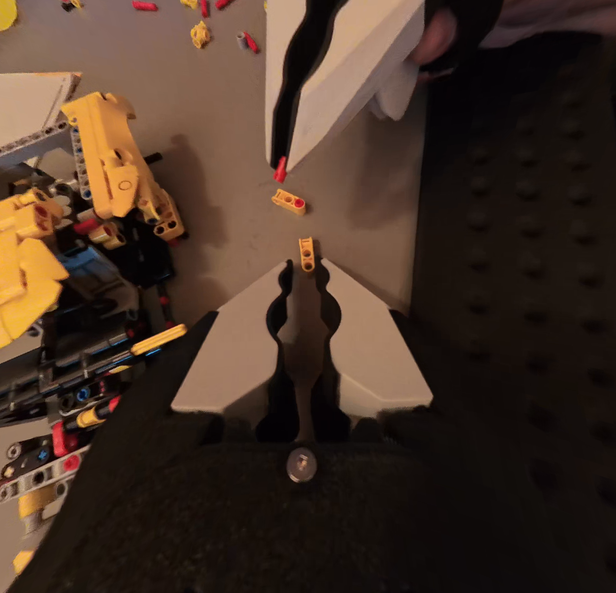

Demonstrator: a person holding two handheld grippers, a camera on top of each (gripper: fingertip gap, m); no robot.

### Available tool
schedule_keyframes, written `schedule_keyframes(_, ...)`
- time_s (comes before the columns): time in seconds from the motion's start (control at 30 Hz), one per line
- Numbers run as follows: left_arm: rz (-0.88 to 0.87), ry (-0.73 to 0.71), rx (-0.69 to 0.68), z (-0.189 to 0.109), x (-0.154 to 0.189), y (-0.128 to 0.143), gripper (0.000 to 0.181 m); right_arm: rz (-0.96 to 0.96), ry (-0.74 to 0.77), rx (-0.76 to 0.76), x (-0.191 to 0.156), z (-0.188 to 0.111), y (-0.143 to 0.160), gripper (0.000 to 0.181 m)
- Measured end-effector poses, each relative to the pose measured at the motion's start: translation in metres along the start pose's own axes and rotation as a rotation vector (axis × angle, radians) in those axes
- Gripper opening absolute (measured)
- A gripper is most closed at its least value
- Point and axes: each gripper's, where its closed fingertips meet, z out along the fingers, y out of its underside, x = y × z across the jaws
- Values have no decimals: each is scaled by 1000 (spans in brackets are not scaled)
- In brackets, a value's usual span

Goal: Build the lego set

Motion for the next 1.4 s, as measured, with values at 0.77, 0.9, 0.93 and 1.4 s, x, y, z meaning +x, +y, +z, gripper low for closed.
schedule_keyframes(0.77,162,-147,281,-34,-7,-51,7,17,-66,52,-8,-2,-8,4)
schedule_keyframes(0.9,159,-143,305,-37,-6,-55,7,55,-106,74,-9,-4,-10,4)
schedule_keyframes(0.93,172,-153,303,-37,-6,-55,7,55,-107,75,-9,-4,-11,4)
schedule_keyframes(1.4,414,-395,156,-29,-22,-44,7,169,-12,33,-3,4,-11,4)
